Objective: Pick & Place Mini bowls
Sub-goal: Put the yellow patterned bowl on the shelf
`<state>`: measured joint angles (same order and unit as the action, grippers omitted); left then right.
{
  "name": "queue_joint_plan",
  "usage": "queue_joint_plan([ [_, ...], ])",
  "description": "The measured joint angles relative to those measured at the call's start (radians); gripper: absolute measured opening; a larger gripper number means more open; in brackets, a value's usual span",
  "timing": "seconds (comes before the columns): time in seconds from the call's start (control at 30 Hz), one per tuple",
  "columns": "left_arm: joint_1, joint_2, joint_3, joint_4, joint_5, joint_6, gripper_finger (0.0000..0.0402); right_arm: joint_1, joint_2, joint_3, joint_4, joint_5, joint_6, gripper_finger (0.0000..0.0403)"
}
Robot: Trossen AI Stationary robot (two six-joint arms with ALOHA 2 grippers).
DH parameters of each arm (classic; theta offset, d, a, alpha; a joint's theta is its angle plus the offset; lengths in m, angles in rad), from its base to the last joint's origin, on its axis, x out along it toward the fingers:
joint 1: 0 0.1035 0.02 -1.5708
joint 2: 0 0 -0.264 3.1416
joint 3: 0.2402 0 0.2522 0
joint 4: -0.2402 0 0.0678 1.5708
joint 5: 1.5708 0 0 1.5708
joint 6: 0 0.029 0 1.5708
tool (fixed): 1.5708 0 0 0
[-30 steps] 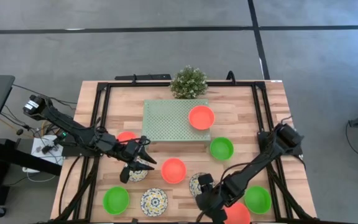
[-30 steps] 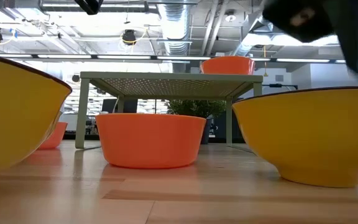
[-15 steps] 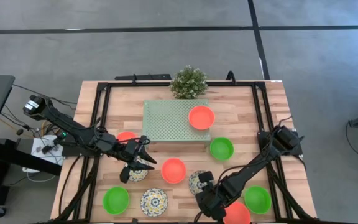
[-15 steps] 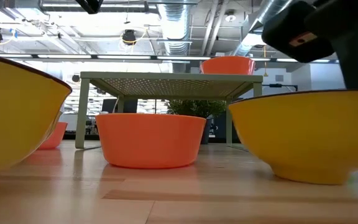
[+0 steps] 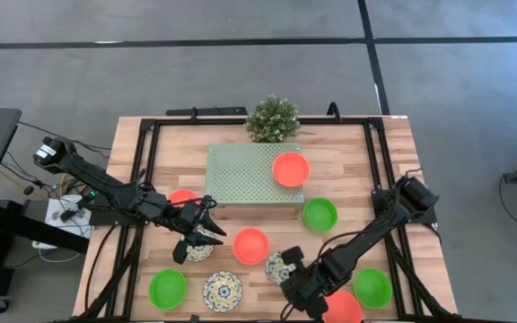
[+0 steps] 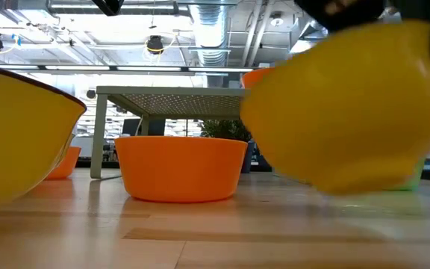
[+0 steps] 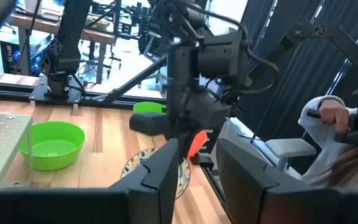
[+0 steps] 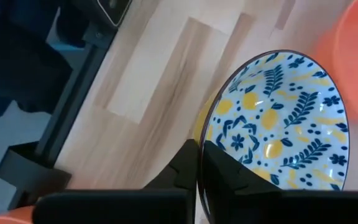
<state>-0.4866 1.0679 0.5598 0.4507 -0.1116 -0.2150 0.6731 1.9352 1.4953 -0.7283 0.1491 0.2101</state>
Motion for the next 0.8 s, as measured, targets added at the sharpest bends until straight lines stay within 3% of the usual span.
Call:
queue_joint_plan([
  [0.27,0.000,0.000,0.000,0.000,0.000,0.000,0.0111,-0.002,-0.086,0.006,0.018,0.062,-0.105,0.0005],
  [0.43,0.000,0.000,0.000,0.003,0.000,0.000,0.0111,-0.022,-0.154,0.007,0.040,0.264,-0.280,0.0004],
  [0.57,0.000,0.000,0.000,0.005,0.000,0.000,0.0111,-0.094,-0.176,0.007,0.083,0.377,-0.446,0.0004],
  [0.8,0.000,0.000,0.000,0.008,0.000,0.001,0.0111,-0.276,-0.197,0.007,0.082,0.375,-0.536,0.0010],
])
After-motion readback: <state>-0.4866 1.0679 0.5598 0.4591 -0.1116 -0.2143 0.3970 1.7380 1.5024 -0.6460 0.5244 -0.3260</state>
